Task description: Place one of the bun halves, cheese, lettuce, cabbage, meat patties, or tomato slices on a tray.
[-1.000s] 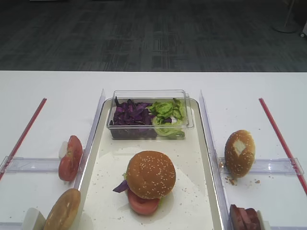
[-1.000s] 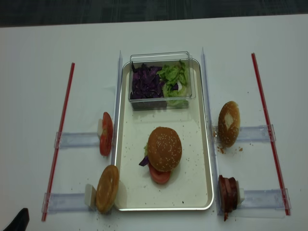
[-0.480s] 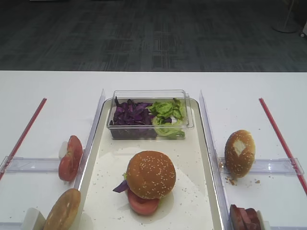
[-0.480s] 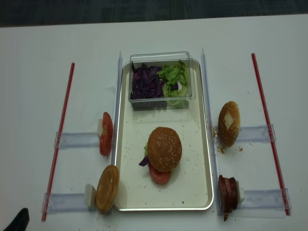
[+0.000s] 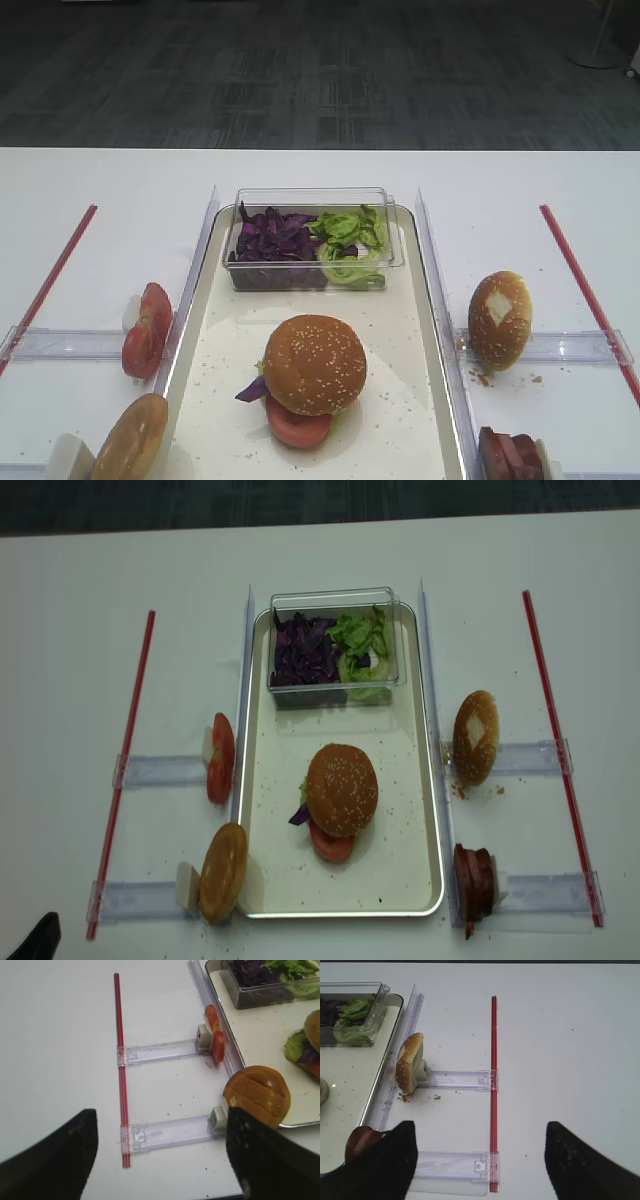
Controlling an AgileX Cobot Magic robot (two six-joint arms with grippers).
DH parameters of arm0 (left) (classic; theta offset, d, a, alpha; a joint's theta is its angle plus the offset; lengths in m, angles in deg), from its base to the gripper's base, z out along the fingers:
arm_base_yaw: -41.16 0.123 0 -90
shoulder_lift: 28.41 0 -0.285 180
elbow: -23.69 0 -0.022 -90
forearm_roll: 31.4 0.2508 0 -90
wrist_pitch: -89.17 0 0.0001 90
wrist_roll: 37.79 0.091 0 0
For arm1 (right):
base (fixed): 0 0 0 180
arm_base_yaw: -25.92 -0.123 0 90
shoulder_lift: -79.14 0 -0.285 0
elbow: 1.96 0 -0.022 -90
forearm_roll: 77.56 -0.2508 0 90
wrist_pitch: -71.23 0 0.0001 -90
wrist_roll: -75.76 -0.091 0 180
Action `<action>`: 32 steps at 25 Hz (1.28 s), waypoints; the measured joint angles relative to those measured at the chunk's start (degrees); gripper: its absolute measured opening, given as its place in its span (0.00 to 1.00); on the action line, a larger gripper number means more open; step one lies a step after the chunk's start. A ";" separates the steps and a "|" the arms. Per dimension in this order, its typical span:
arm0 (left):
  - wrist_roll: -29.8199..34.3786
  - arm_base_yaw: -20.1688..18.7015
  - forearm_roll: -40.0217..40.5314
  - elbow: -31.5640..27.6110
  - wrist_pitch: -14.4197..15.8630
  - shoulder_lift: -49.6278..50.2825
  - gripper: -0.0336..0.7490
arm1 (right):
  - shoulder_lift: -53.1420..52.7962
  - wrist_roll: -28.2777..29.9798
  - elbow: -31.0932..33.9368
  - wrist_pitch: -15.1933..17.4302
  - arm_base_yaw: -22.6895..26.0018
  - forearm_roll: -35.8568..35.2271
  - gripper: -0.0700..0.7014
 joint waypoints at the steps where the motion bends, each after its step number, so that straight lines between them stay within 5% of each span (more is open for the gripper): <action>1: 0.00 0.00 0.00 0.00 0.00 0.00 0.67 | 0.00 0.00 0.00 0.00 0.00 0.00 0.81; 32: 0.00 0.00 0.00 0.00 0.00 0.00 0.67 | 0.00 -0.12 0.00 0.00 0.00 0.00 0.81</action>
